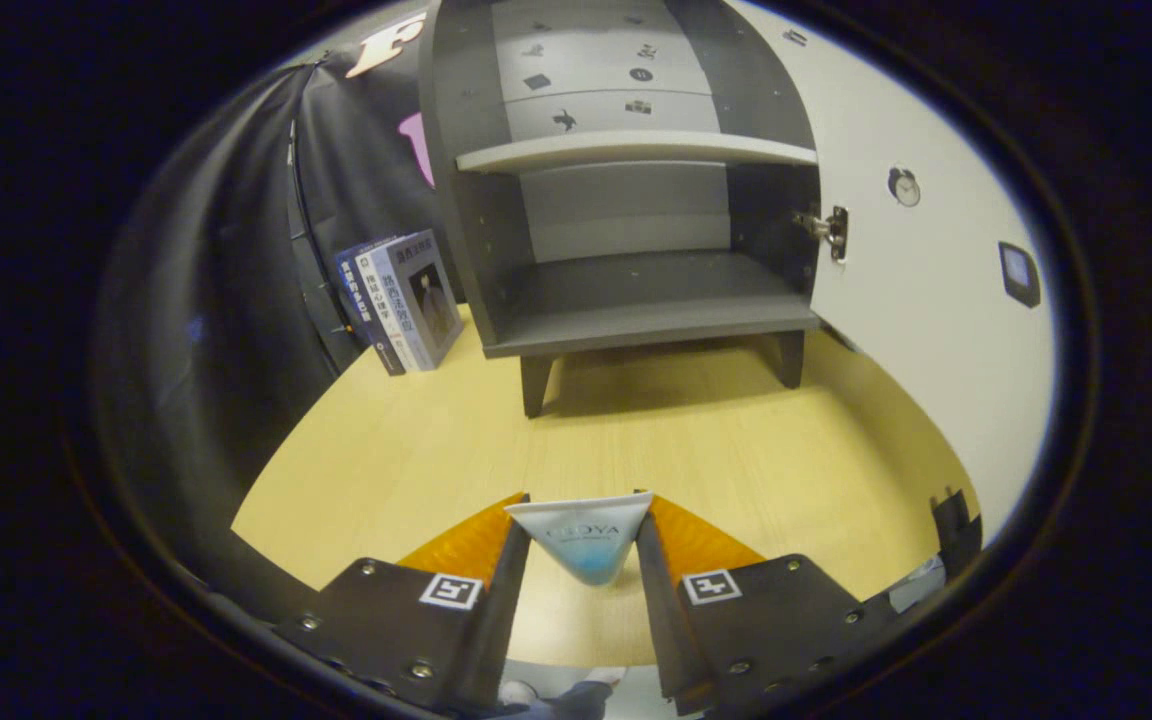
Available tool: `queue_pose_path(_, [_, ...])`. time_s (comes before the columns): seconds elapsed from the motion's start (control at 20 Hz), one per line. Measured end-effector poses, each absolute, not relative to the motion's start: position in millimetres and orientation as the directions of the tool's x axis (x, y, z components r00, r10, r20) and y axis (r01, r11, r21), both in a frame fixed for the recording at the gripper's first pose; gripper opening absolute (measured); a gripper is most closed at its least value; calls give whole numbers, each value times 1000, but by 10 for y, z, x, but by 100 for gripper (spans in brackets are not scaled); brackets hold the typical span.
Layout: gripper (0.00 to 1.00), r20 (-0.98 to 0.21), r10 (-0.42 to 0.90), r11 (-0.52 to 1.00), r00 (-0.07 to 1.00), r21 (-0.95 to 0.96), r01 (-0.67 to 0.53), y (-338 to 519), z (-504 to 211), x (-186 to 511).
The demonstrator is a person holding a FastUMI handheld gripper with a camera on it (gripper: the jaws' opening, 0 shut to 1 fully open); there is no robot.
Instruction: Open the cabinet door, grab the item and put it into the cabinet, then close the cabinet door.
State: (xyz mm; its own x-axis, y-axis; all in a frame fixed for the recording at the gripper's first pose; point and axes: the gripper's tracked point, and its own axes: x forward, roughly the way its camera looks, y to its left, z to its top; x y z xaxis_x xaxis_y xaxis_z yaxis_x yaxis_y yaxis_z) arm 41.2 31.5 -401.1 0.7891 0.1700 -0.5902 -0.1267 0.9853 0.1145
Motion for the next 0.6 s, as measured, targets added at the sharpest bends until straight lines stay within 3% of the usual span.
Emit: queue_pose_path(0.6, [58,-349,206,979,914,74,-192,193,-2109,1140])
